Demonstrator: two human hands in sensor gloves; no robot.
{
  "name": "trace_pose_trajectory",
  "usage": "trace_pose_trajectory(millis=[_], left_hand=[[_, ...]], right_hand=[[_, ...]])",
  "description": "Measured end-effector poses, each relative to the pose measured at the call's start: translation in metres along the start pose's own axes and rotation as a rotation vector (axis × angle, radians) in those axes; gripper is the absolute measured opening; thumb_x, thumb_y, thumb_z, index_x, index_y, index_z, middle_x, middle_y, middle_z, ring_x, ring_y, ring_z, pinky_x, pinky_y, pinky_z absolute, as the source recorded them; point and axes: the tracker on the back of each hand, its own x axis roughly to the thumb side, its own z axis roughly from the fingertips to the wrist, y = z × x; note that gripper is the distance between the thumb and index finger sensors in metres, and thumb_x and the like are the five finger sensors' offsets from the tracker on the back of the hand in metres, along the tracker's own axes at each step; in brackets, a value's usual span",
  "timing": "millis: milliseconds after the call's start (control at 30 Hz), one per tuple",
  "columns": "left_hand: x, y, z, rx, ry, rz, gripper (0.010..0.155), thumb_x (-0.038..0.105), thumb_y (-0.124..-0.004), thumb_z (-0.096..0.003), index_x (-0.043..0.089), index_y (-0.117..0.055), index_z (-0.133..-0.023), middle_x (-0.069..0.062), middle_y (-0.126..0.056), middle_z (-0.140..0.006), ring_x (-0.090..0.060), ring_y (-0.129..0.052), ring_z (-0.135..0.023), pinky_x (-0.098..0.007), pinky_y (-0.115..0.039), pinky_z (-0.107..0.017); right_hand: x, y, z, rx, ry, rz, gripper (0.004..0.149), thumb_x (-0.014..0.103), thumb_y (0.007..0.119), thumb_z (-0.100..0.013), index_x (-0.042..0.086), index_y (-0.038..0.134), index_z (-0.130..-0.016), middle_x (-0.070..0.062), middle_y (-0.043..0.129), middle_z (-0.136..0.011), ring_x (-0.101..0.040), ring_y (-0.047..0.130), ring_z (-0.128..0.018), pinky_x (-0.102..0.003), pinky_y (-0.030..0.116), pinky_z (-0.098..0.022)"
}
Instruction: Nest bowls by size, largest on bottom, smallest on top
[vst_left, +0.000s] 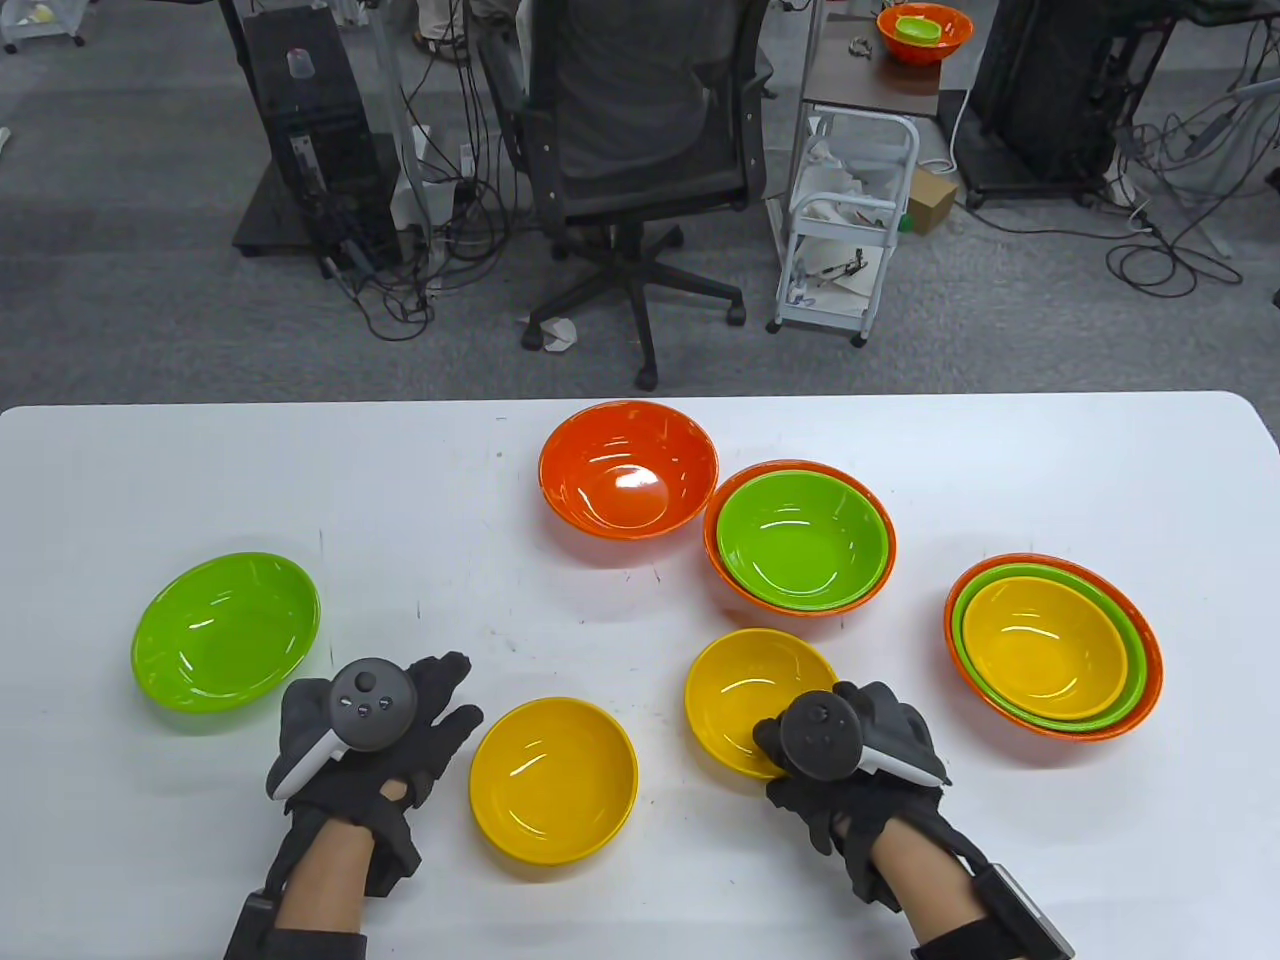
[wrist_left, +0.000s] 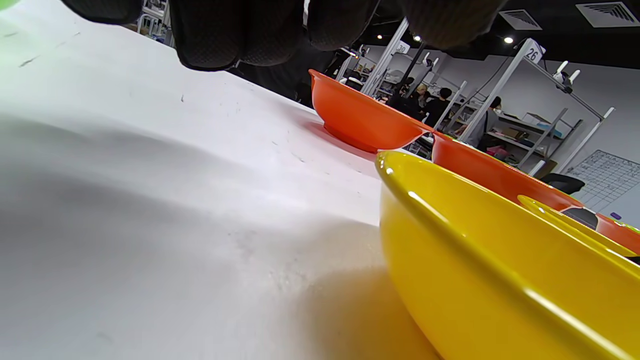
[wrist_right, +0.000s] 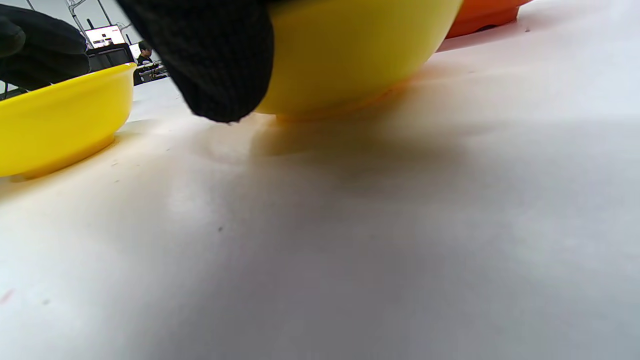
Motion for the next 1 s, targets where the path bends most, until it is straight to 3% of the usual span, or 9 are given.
trace_pose_trajectory(millis=[300,600,1000], left_hand=[[0.006,0.003,0.004,0.006,-0.032,0.028,0.068,0.053,-0.066,-0.0531,0.023,-0.054,-0.113,-0.016,-0.059,-0.115,-0.047,-0.066,-0.105,-0.072,-0.054,-0.072],[0.011,0.003,0.005,0.012,-0.053,0.033,0.068,0.054,-0.066,-0.0531,0.023,-0.053,-0.113,-0.016,-0.057,-0.115,-0.047,-0.065,-0.105,-0.072,-0.053,-0.072],[0.006,-0.004,0.0,0.003,-0.036,-0.005,0.068,0.054,-0.066,-0.053,0.024,-0.054,-0.113,-0.015,-0.057,-0.116,-0.046,-0.064,-0.107,-0.072,-0.053,-0.073]], right_hand=[[0.002,0.002,0.0,-0.013,-0.022,0.016,0.05,0.016,0.08,-0.048,0.004,0.073,-0.097,-0.024,0.07,-0.1,-0.053,0.056,-0.097,-0.072,0.024,-0.068],[-0.001,-0.007,0.006,-0.167,-0.068,-0.013,0.045,0.016,0.081,-0.046,0.001,0.082,-0.089,-0.025,0.082,-0.09,-0.053,0.07,-0.089,-0.074,0.035,-0.067],[0.01,-0.019,0.013,-0.341,-0.154,-0.043,0.044,0.017,0.081,-0.046,0.003,0.083,-0.087,-0.023,0.083,-0.089,-0.052,0.071,-0.088,-0.073,0.041,-0.067]])
